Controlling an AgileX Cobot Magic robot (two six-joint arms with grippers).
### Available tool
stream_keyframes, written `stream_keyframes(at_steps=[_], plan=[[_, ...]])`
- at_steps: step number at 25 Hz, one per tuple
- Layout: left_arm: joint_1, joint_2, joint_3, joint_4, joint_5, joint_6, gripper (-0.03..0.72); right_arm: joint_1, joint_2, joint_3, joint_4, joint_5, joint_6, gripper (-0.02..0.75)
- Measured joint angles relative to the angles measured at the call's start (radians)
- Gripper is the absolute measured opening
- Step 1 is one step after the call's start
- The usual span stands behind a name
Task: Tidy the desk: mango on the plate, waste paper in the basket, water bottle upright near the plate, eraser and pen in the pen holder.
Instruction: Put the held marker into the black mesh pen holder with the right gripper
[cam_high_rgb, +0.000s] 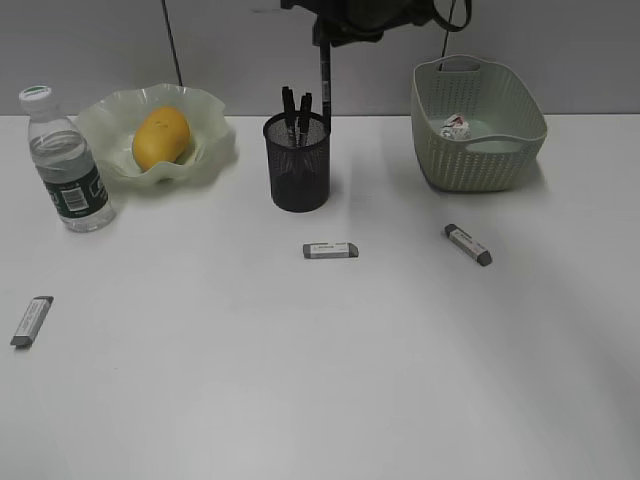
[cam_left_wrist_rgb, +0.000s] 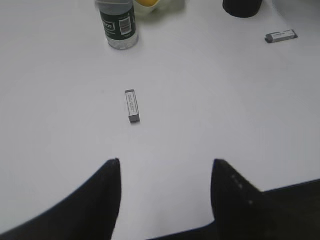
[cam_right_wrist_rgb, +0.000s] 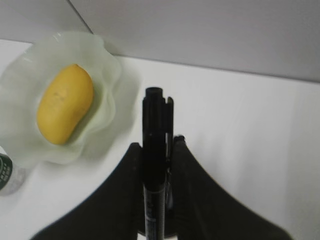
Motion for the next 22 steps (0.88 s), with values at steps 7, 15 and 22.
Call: stream_keyframes(at_steps=[7,15,22], plan=[[0.000,0.000,0.000,0.000,0.000,0.000,0.436,0.035,0.030,0.000,-0.019,-0.265,-0.109,0.151],[0.000,0.000,0.000,0.000,0.000,0.000,0.436,0.035,0.133,0.000,-0.026,-0.337,-0.120,0.150],[0.000,0.000,0.000,0.000,0.000,0.000,0.436,0.035,0.174,0.001,-0.048,-0.331,-0.124,0.169]])
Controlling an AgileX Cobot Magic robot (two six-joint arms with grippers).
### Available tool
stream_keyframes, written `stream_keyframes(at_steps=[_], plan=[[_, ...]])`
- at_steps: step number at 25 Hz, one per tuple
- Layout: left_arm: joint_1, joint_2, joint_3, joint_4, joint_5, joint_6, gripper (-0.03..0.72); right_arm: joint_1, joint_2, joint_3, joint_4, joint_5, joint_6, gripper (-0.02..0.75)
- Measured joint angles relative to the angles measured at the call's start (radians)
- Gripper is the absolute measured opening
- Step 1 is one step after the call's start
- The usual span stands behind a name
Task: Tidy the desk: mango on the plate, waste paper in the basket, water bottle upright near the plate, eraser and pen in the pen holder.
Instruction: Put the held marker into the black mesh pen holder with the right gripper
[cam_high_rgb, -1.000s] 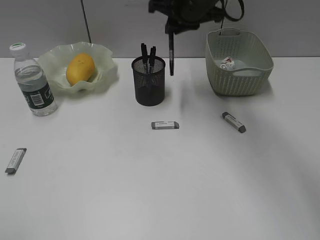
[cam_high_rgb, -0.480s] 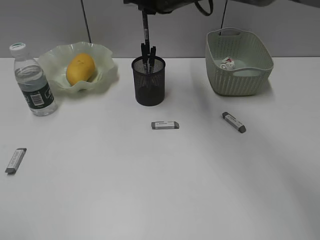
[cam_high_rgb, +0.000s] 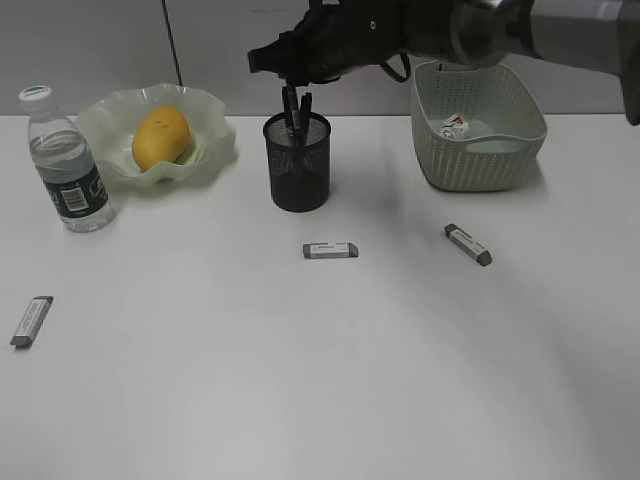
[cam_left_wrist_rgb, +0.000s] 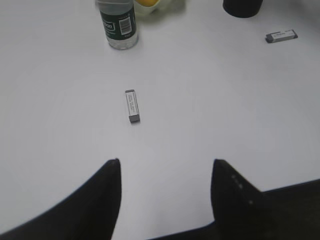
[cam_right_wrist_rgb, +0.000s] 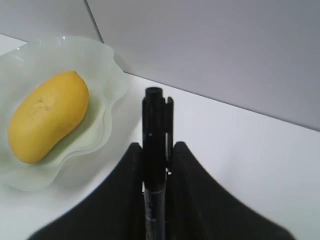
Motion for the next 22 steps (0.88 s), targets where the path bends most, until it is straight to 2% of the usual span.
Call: stream_keyframes(at_steps=[1,4,7,13,22], plan=[[0.000,0.000,0.000,0.000,0.000,0.000,0.436,0.000,0.000,0.000,0.000,0.004,0.000,0.196],[0.000,0.000,0.000,0.000,0.000,0.000,0.436,0.000,0.000,0.000,0.000,0.035,0.000,0.351],[0.000,0.000,0.000,0.000,0.000,0.000,0.436,0.000,-0.006,0.000,0.000,0.080,0.000,0.441],[0.000,0.000,0.000,0.000,0.000,0.000,0.436,0.000,-0.081,0.000,-0.009,0.226,-0.029,0.468],[0.000,0.000,0.000,0.000,0.000,0.000,0.436,0.000,-0.200,-0.001,-0.015,0.696,-0.212,0.470]])
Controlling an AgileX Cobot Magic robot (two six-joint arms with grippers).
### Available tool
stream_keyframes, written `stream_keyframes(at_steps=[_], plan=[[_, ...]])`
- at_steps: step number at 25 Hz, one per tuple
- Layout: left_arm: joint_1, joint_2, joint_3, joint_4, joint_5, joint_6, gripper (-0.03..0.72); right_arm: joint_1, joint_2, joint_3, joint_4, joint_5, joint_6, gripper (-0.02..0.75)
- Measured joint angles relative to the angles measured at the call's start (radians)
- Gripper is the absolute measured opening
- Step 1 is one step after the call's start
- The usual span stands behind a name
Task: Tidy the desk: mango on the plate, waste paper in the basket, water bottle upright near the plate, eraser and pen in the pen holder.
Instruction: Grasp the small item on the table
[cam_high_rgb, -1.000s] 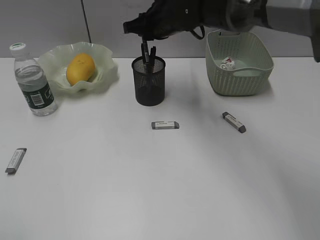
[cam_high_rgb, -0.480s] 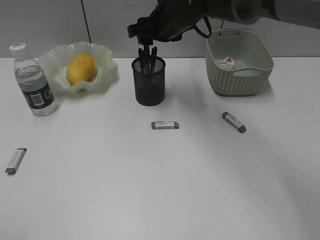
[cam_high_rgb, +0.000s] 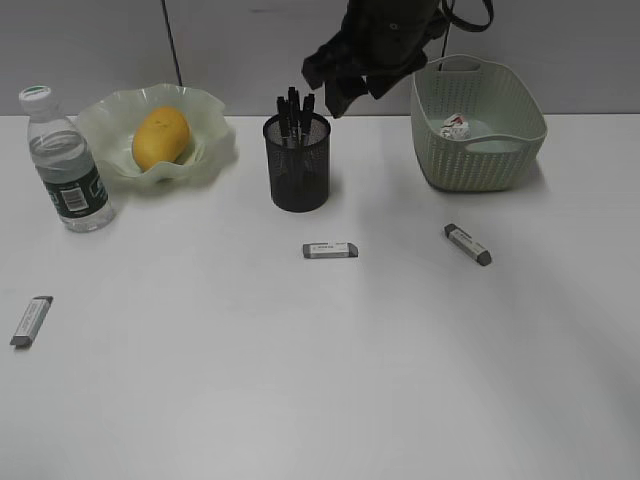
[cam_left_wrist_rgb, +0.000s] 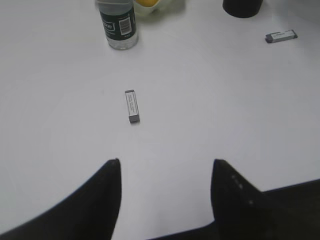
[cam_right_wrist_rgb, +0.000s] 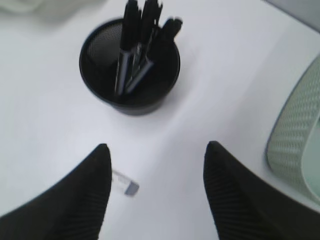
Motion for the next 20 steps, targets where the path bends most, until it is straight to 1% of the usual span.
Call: stream_keyframes(at_steps=[3,6,8,11,15,20], plan=[[0.000,0.000,0.000,0.001,0.000,0.000,0.436,-0.003,-0.027,0.000,0.000,0.125,-0.033,0.470],[0.000,0.000,0.000,0.001,0.000,0.000,0.436,-0.012,-0.063,0.000,0.001,0.212,-0.040,0.470],[0.000,0.000,0.000,0.001,0.000,0.000,0.436,-0.019,-0.098,0.010,0.002,0.243,-0.041,0.470],[0.000,0.000,0.000,0.001,0.000,0.000,0.436,-0.036,-0.178,0.076,0.007,0.245,-0.041,0.470],[0.000,0.000,0.000,0.001,0.000,0.000,0.436,-0.074,-0.312,0.231,0.037,0.248,-0.041,0.470],[0.000,0.000,0.000,0.001,0.000,0.000,0.436,-0.151,-0.502,0.499,0.048,0.218,-0.042,0.471]])
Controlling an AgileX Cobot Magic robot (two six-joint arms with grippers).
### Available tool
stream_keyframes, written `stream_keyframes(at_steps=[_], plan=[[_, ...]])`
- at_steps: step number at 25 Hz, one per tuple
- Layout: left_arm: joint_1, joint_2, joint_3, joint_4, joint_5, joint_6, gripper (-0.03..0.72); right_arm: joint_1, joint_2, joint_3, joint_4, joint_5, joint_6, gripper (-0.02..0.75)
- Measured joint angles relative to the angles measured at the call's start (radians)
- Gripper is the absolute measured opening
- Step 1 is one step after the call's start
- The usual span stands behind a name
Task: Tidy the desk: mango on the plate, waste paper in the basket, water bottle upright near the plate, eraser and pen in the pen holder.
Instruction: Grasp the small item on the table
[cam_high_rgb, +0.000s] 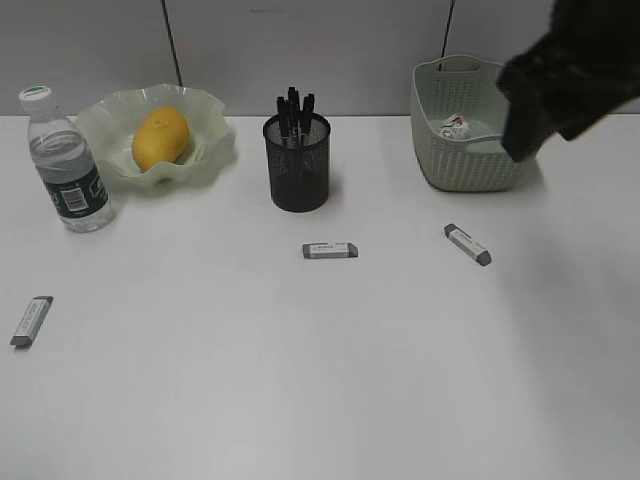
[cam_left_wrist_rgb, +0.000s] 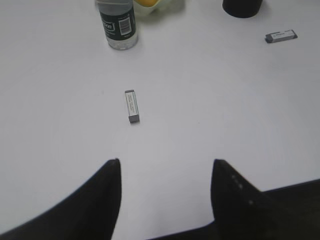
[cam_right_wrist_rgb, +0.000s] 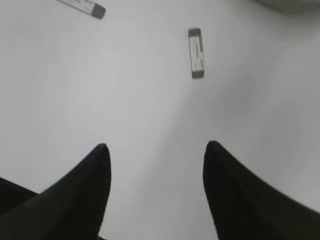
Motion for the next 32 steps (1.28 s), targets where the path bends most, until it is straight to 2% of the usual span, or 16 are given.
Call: stream_keyframes(at_steps=[5,11,26,32], plan=[[0.000,0.000,0.000,0.000,0.000,0.000,0.436,-0.073,-0.245,0.262,0.001,-0.040,0.009,0.477],[0.000,0.000,0.000,0.000,0.000,0.000,0.436,-0.083,-0.547,0.491,-0.001,-0.052,0.058,0.579],[0.000,0.000,0.000,0.000,0.000,0.000,0.436,-0.084,-1.296,0.781,-0.011,-0.083,0.087,0.585],[0.000,0.000,0.000,0.000,0.000,0.000,0.436,-0.084,-1.433,0.836,-0.011,-0.064,0.087,0.585]])
